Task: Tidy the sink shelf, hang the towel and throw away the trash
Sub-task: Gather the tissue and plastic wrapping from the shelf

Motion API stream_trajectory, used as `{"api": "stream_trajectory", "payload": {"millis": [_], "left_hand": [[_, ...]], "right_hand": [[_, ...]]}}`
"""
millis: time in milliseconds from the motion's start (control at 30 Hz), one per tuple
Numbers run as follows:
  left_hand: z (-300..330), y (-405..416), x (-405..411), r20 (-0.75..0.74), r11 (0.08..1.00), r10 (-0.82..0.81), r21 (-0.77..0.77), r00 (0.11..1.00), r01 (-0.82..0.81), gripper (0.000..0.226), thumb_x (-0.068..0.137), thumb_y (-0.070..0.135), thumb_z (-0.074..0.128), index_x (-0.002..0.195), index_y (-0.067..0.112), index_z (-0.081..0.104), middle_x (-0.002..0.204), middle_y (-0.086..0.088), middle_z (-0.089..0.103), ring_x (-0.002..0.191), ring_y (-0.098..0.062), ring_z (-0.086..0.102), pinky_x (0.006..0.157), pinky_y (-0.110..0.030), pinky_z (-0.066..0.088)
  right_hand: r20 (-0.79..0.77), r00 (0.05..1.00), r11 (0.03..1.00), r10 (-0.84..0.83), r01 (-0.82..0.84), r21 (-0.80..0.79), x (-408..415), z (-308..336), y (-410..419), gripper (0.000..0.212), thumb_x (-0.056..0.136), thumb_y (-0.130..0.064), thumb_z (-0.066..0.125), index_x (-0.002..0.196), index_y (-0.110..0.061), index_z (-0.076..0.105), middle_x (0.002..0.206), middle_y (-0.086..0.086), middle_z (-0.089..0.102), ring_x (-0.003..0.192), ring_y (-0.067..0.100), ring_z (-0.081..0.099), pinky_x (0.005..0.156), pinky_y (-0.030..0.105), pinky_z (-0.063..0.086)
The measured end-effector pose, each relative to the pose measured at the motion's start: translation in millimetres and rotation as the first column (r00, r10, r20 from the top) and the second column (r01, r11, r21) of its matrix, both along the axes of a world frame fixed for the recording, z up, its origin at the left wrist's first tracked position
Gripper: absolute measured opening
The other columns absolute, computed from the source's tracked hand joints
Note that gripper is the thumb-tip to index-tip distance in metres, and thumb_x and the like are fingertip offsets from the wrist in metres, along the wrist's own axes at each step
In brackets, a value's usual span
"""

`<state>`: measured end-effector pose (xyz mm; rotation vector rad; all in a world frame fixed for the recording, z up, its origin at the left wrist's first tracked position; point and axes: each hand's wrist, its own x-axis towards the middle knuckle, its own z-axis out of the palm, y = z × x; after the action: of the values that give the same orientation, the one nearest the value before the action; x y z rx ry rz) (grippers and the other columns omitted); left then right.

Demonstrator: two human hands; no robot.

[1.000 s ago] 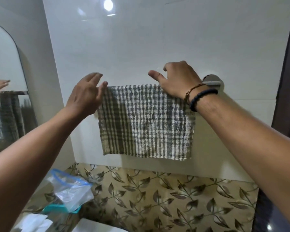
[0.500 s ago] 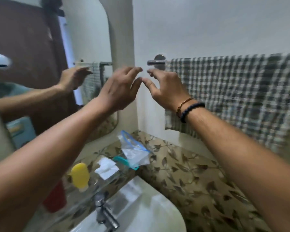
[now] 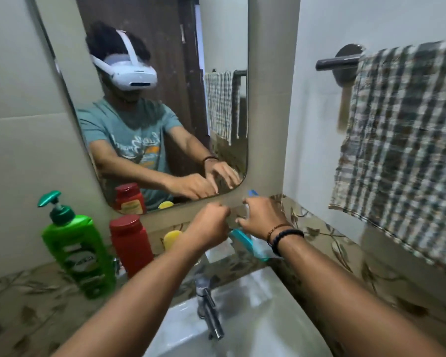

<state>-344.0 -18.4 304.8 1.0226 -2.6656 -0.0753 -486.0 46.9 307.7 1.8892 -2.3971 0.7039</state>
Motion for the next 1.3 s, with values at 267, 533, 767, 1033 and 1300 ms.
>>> {"api": "stream_trajectory", "payload": {"millis": [267, 533, 767, 1033, 1300], "left_hand": [[-66, -12, -11, 0.147, 0.967, 0.217, 0.104, 0.965, -0.233, 0.039, 0.088, 0.018, 0.063, 0.125, 0.012, 0.056, 0.123, -0.016, 0.061, 0.113, -0.036, 0.059, 0.091, -0.041, 0.051], [-45, -11, -27, -0.112, 0.963, 0.265, 0.088, 0.958, -0.256, 0.022, 0.081, 0.015, 0.068, 0.103, 0.014, 0.065, 0.103, -0.009, 0.064, 0.094, -0.03, 0.062, 0.077, -0.039, 0.056], [-19, -2, -47, -0.538, 0.912, 0.355, 0.381, 0.764, -0.155, 0.015, 0.082, 0.012, 0.072, 0.097, 0.014, 0.071, 0.09, -0.006, 0.075, 0.084, -0.021, 0.068, 0.073, -0.028, 0.052], [14, 16, -53, -0.803, 0.883, 0.364, 0.459, 0.472, 0.099, 0.04, 0.067, 0.015, 0.09, 0.098, 0.023, 0.065, 0.087, -0.004, 0.072, 0.082, -0.023, 0.07, 0.072, -0.032, 0.06], [43, 58, -4, -0.829, 0.928, 0.233, 0.346, 0.508, 0.14, 0.018, 0.085, 0.028, 0.075, 0.103, 0.022, 0.072, 0.093, -0.001, 0.075, 0.081, -0.016, 0.068, 0.069, -0.036, 0.057]], "right_hand": [[0.023, 0.986, 0.97, -0.163, 0.156, 0.184, -37, -66, -8, 0.064, 0.075, -0.055, 0.071, 0.124, -0.02, 0.051, 0.117, 0.011, 0.064, 0.11, 0.034, 0.059, 0.09, 0.046, 0.053], [0.08, 0.99, 0.992, -0.118, 0.12, -0.023, -48, -52, -9, 0.032, 0.085, -0.013, 0.058, 0.117, -0.015, 0.056, 0.096, 0.016, 0.069, 0.09, 0.036, 0.065, 0.074, 0.04, 0.056], [0.217, 0.971, 0.968, -0.102, 0.147, -0.201, -53, -23, 0, 0.038, 0.08, -0.006, 0.058, 0.115, -0.022, 0.061, 0.088, 0.01, 0.071, 0.078, 0.03, 0.065, 0.066, 0.034, 0.056], [0.667, 0.721, 0.928, 0.187, 0.093, -0.361, -42, 23, 11, 0.036, 0.08, -0.002, 0.06, 0.105, -0.024, 0.072, 0.075, 0.006, 0.068, 0.07, 0.019, 0.061, 0.07, 0.035, 0.056], [0.792, 0.317, 0.852, 0.523, -0.152, -0.502, -8, 64, 34, 0.029, 0.083, 0.011, 0.062, 0.102, -0.009, 0.072, 0.103, 0.029, 0.07, 0.083, 0.028, 0.065, 0.078, 0.038, 0.056]]}}
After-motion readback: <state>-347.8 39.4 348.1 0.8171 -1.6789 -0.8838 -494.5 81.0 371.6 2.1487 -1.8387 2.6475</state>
